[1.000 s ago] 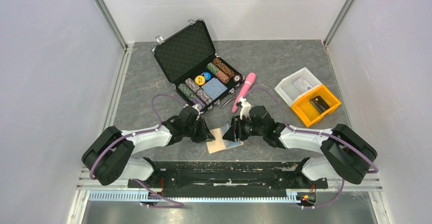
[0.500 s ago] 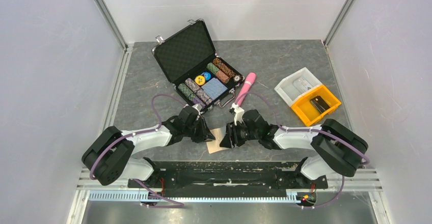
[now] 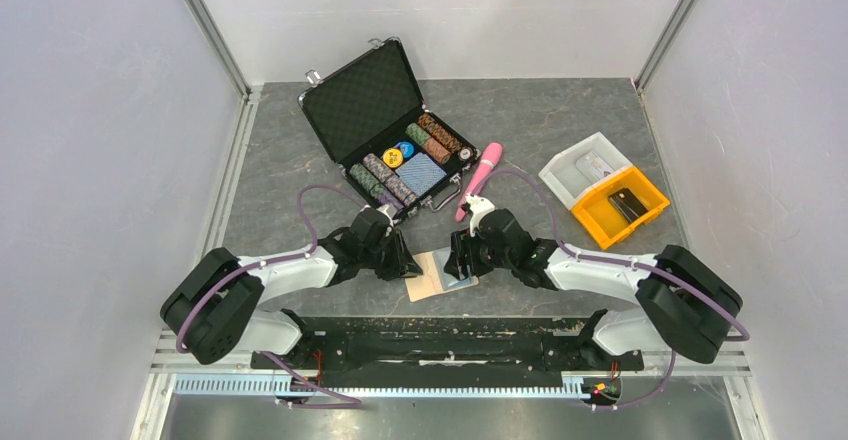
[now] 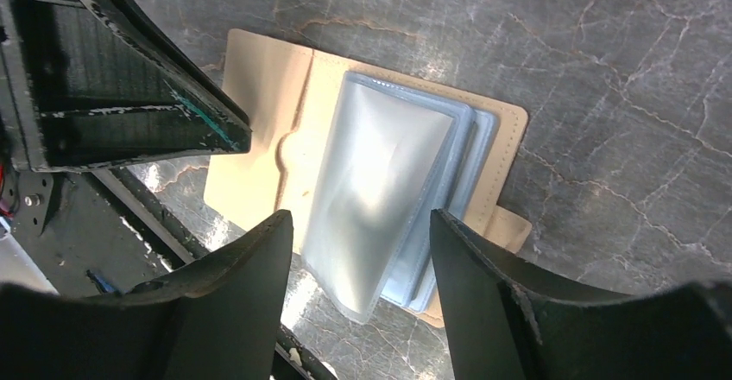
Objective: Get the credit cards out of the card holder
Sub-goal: Remove the credit card from the card holder.
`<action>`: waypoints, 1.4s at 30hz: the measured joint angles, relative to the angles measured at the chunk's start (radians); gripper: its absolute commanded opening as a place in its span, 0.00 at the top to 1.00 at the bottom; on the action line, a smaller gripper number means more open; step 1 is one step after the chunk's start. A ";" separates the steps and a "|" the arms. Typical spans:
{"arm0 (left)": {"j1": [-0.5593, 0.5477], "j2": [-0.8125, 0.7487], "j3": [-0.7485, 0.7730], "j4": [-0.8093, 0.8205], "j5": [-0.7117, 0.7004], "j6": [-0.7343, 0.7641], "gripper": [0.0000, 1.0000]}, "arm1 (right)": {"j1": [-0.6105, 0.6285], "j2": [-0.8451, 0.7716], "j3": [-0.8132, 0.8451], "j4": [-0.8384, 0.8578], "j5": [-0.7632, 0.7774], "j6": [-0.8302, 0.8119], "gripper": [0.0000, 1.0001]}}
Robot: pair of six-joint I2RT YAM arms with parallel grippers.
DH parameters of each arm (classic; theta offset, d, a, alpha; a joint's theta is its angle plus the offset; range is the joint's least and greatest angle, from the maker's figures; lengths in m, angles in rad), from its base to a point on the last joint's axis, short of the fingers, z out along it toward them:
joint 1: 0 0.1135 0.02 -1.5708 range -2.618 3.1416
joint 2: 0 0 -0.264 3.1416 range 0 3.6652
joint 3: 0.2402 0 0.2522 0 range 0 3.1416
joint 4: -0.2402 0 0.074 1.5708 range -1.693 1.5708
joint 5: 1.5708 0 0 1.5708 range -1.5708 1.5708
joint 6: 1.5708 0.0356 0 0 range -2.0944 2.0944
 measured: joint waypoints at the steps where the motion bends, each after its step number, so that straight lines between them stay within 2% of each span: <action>1: 0.000 0.000 0.000 0.000 0.000 0.000 0.70 | 0.000 0.001 0.000 -0.007 0.005 0.000 0.38; 15: 0.000 0.000 0.001 -0.001 0.000 0.000 0.70 | 0.000 0.024 0.000 -0.019 0.010 0.000 0.42; 26: 0.000 0.000 0.001 -0.001 0.000 0.000 0.70 | 0.000 0.026 0.000 -0.010 -0.013 0.008 0.51; 42: 0.000 0.000 0.001 0.000 0.000 0.000 0.69 | -0.002 0.025 -0.006 0.066 -0.096 0.040 0.48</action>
